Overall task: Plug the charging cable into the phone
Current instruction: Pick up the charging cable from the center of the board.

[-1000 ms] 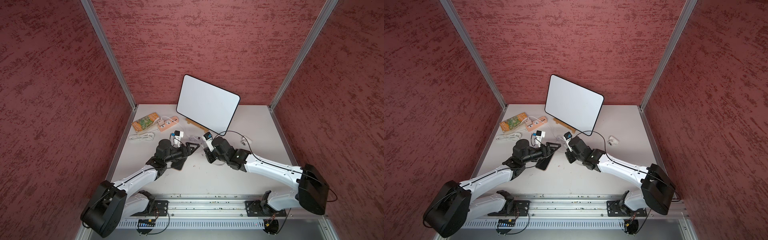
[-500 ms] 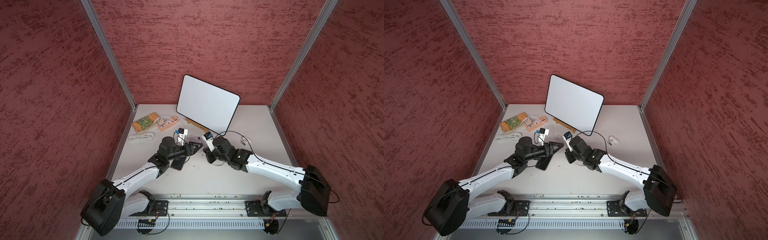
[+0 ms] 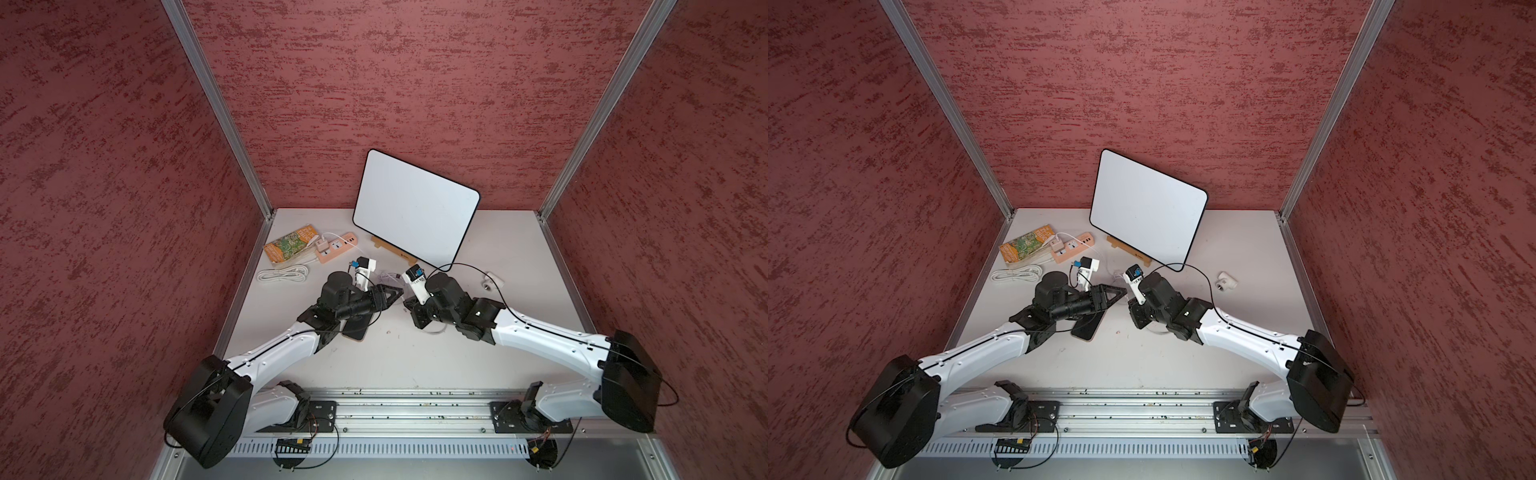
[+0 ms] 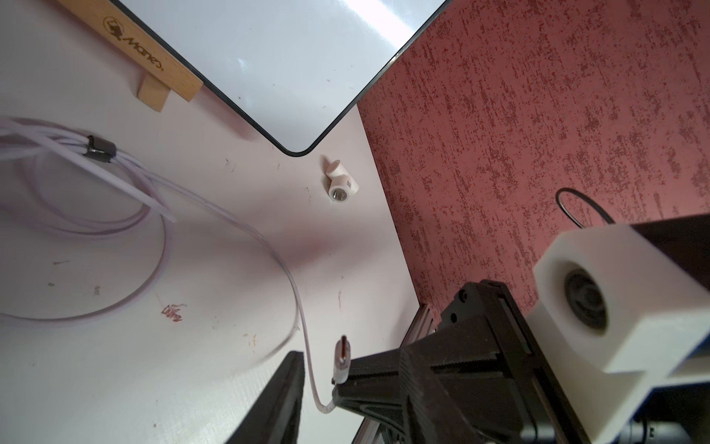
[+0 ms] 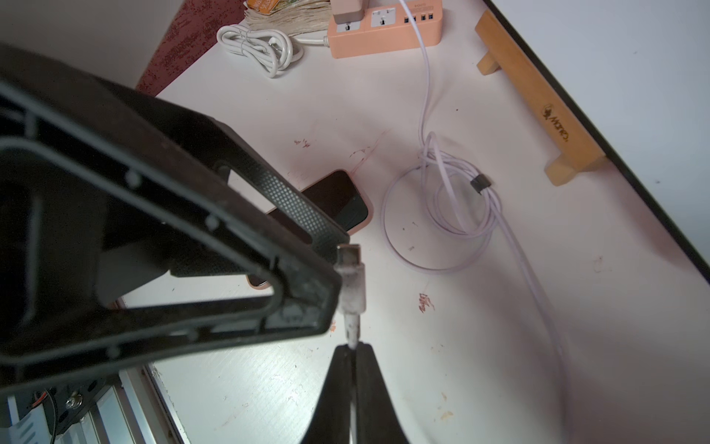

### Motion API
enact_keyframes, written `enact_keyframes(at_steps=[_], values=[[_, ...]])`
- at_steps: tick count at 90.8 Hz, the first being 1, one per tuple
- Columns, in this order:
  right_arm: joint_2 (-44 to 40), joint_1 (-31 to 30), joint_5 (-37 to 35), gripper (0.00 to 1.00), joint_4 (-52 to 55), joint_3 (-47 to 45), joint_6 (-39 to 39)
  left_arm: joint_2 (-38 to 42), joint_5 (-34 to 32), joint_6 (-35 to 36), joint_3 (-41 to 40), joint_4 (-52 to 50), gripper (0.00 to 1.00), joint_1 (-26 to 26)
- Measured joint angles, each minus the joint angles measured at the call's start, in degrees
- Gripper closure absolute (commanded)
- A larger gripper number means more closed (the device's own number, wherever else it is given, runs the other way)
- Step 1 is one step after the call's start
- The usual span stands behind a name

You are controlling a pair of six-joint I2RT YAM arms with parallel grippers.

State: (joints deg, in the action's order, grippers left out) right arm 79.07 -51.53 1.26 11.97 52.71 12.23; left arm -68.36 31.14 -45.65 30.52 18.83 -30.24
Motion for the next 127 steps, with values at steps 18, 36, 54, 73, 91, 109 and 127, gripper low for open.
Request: enact_keyframes(at_steps=[18, 36, 54, 73, 91, 109, 127], values=[[0.0, 0.0, 0.1, 1.0, 0.1, 0.0, 0.0, 0.0, 0.0, 0.1, 0.4, 0.0, 0.7, 0.0], [0.0, 0.0, 0.3, 1.0, 0.3, 0.1, 0.0, -0.5, 0.0, 0.1, 0.8, 0.0, 0.72, 0.0], [0.0, 0.0, 0.3, 1.0, 0.3, 0.2, 0.0, -1.0, 0.0, 0.1, 0.9, -0.4, 0.78, 0.0], [0.0, 0.0, 0.3, 1.0, 0.3, 0.2, 0.0, -1.4, 0.1, 0.3, 1.2, -1.0, 0.89, 0.0], [0.0, 0.0, 0.3, 1.0, 0.7, 0.2, 0.2, -2.2, 0.3, 0.5, 1.5, -1.1, 1.0, 0.0], [0.0, 0.0, 0.3, 0.89, 1.1, 0.2, 0.4, -2.9, 0.7, 0.3, 1.7, -1.1, 1.0, 0.0], [0.0, 0.0, -0.1, 0.83, 1.2, 0.2, 0.6, -2.9, 0.8, 0.3, 1.7, -1.4, 1.0, -0.3]])
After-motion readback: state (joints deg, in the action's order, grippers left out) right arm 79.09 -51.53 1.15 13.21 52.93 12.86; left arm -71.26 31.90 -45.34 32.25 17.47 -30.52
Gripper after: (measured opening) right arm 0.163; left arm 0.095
